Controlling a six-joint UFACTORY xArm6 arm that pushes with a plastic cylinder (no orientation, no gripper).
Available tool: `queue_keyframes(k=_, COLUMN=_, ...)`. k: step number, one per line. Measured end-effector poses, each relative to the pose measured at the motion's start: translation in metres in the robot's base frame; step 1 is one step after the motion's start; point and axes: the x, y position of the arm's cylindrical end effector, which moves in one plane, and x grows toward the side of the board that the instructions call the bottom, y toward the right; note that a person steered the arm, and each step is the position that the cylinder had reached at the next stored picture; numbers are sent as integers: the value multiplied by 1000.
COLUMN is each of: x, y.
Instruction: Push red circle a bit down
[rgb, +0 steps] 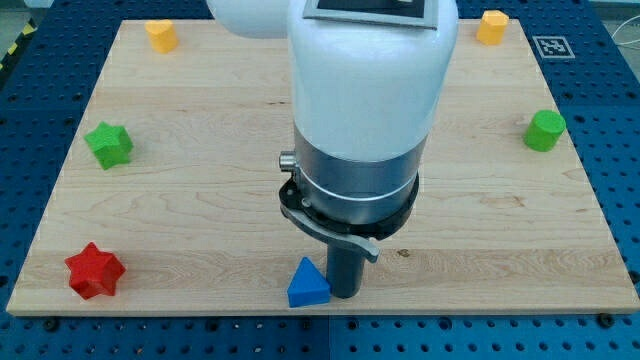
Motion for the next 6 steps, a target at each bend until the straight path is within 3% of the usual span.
queue_keyframes(k=6, x=-251, y=1)
